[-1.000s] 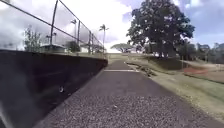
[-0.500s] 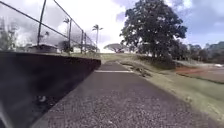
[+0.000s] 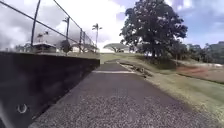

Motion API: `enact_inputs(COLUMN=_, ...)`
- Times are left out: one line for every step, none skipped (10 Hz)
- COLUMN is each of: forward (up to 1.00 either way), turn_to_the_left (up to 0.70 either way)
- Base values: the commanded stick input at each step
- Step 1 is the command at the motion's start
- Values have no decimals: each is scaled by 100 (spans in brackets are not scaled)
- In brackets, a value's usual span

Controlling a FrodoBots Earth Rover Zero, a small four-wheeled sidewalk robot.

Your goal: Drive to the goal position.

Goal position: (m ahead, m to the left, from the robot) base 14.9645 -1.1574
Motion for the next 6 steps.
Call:
enact_inputs(forward=70, turn_to_the_left=0)
enact_inputs(forward=70, turn_to_the_left=0)
enact_inputs(forward=70, turn_to_the_left=0)
enact_inputs(forward=70, turn_to_the_left=0)
enact_inputs(forward=70, turn_to_the_left=0)
enact_inputs(forward=70, turn_to_the_left=0)
